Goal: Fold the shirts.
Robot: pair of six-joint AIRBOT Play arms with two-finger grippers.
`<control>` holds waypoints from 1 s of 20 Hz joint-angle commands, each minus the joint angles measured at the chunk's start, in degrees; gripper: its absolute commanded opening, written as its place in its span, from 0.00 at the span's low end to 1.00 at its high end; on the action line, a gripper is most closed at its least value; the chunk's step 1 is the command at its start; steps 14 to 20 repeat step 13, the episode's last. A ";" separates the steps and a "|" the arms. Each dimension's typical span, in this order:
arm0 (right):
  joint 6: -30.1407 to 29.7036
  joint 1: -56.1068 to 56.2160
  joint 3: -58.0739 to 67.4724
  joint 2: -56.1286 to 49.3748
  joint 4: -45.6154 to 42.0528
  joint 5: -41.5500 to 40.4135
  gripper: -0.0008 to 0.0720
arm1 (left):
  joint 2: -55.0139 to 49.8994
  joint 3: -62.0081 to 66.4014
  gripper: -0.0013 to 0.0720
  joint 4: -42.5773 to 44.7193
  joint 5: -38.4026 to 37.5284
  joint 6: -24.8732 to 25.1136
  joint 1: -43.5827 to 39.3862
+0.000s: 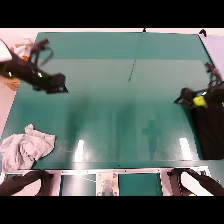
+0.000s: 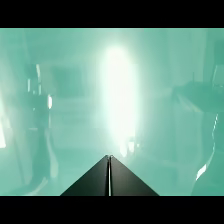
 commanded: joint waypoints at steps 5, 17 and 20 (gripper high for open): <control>0.02 6.67 -7.13 3.96 1.33 -0.22 0.04 | 6.97 -10.73 0.05 0.09 5.25 -2.75 -2.62; 0.02 6.62 -7.13 3.96 1.33 -0.20 0.04 | 6.97 -10.73 0.05 0.07 7.54 -2.75 -2.62; 0.02 6.62 -7.13 3.96 1.33 -0.20 0.04 | 6.97 -10.73 0.05 0.07 7.54 -2.75 -2.62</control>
